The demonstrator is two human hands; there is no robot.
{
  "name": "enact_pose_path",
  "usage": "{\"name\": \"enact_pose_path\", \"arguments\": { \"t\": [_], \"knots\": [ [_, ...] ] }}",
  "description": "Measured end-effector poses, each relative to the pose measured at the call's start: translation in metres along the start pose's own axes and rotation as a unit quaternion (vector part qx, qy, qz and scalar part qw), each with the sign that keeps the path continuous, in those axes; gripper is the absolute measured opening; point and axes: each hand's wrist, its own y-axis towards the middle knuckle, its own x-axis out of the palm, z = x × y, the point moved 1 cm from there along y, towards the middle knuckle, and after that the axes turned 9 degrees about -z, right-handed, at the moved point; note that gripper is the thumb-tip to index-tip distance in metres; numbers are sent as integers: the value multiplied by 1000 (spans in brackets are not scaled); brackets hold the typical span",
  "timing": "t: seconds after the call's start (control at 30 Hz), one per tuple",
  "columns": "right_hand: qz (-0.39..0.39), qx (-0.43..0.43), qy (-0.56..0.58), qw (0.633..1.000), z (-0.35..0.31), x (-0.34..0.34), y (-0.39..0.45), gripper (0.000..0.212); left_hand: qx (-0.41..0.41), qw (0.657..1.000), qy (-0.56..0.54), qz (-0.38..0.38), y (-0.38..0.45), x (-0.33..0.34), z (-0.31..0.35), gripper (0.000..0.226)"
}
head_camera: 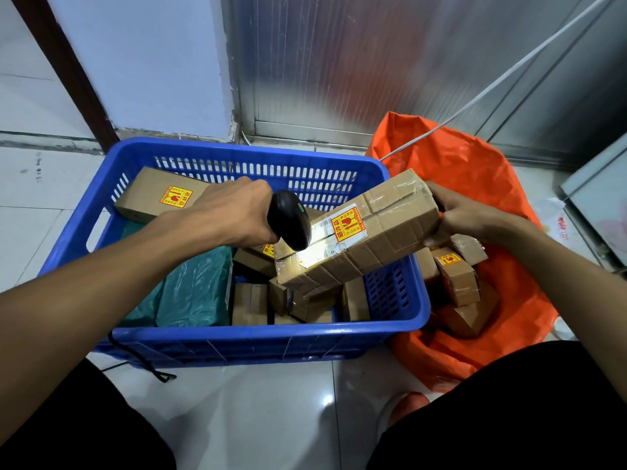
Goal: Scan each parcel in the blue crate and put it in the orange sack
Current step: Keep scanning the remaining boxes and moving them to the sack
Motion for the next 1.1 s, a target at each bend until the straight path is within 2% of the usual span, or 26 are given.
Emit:
{"name": "enact_pose_path", "arguments": {
  "t": [0.17, 0.67, 1.1],
  "knots": [
    [-2, 0, -5, 1000, -3, 1, -1, 109, 7, 1000, -7, -5, 2, 2, -1, 32],
    [10, 3, -10, 1000, 2, -1, 2, 100, 0, 999, -32, 2, 0, 0, 0, 32],
    [4, -8, 3, 1000, -3, 0, -1, 109, -7, 999, -49, 0, -3, -2, 3, 33]
  ]
}}
